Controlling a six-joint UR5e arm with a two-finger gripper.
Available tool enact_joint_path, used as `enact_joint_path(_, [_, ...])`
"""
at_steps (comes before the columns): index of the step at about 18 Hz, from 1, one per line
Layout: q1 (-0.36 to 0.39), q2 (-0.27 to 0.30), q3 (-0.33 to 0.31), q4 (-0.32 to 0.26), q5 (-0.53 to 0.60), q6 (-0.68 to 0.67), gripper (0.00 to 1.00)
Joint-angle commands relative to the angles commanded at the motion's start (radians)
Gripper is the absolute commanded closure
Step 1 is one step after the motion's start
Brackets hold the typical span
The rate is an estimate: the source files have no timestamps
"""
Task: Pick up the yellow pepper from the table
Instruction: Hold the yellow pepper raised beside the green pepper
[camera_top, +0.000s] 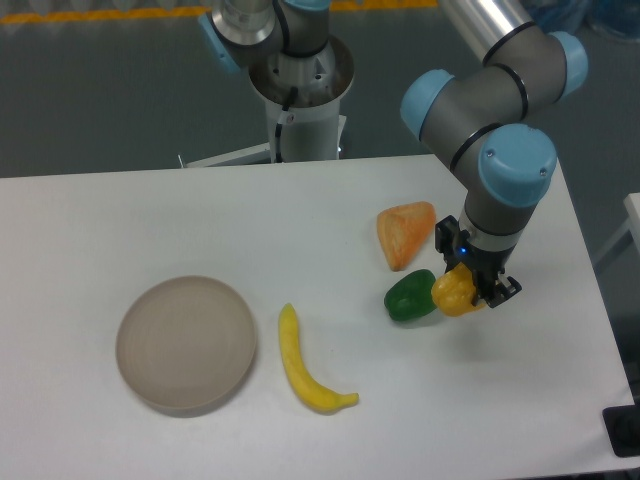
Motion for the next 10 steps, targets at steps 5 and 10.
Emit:
enact_joint_path(5, [0.003, 0.0, -0.003, 0.003, -0.003, 0.002, 0.76])
enact_joint_path(10, [0.003, 0.002, -0.002, 0.003, -0.022, -0.002, 0.76])
